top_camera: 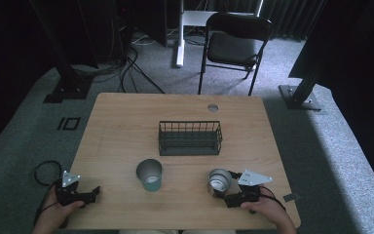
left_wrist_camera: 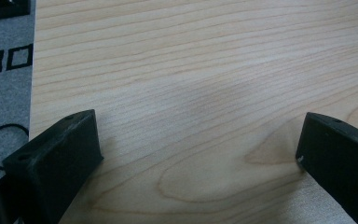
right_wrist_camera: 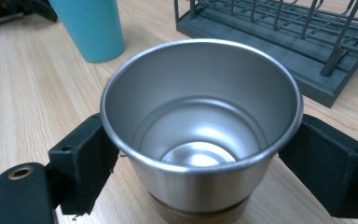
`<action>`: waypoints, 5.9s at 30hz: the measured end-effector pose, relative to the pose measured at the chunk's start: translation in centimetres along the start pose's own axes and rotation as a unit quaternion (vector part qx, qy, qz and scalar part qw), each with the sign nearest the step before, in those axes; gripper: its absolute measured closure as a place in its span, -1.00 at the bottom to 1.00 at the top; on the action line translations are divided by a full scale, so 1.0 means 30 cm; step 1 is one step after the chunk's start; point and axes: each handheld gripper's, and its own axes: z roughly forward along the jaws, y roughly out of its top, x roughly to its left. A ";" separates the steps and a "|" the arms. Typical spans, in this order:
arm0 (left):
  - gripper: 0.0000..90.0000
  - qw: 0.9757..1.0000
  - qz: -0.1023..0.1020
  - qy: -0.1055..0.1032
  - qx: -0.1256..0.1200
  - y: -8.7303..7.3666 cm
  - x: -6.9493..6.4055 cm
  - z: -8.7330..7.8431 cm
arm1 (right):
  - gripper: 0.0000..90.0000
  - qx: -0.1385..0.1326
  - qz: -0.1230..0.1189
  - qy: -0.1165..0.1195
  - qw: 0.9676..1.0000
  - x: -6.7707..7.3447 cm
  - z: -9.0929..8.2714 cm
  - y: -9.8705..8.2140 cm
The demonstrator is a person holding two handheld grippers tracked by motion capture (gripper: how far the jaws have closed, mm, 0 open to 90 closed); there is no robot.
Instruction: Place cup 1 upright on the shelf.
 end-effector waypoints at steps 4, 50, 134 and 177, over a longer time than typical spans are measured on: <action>-0.99 1.000 0.000 0.000 0.000 0.000 0.000 0.000 | -0.74 -0.005 0.005 0.002 1.000 0.002 0.006 0.007; -0.99 1.000 0.000 0.000 0.000 0.000 0.000 0.000 | -0.60 -0.049 -0.011 -0.055 0.997 0.009 0.031 0.152; -0.99 1.000 0.000 0.000 0.000 0.000 0.000 0.000 | -0.60 -0.054 0.089 -0.298 0.949 -0.141 0.376 0.450; -0.99 1.000 0.000 0.000 0.000 0.000 0.000 0.000 | -0.76 -0.059 0.068 -0.272 0.958 -0.114 0.391 0.380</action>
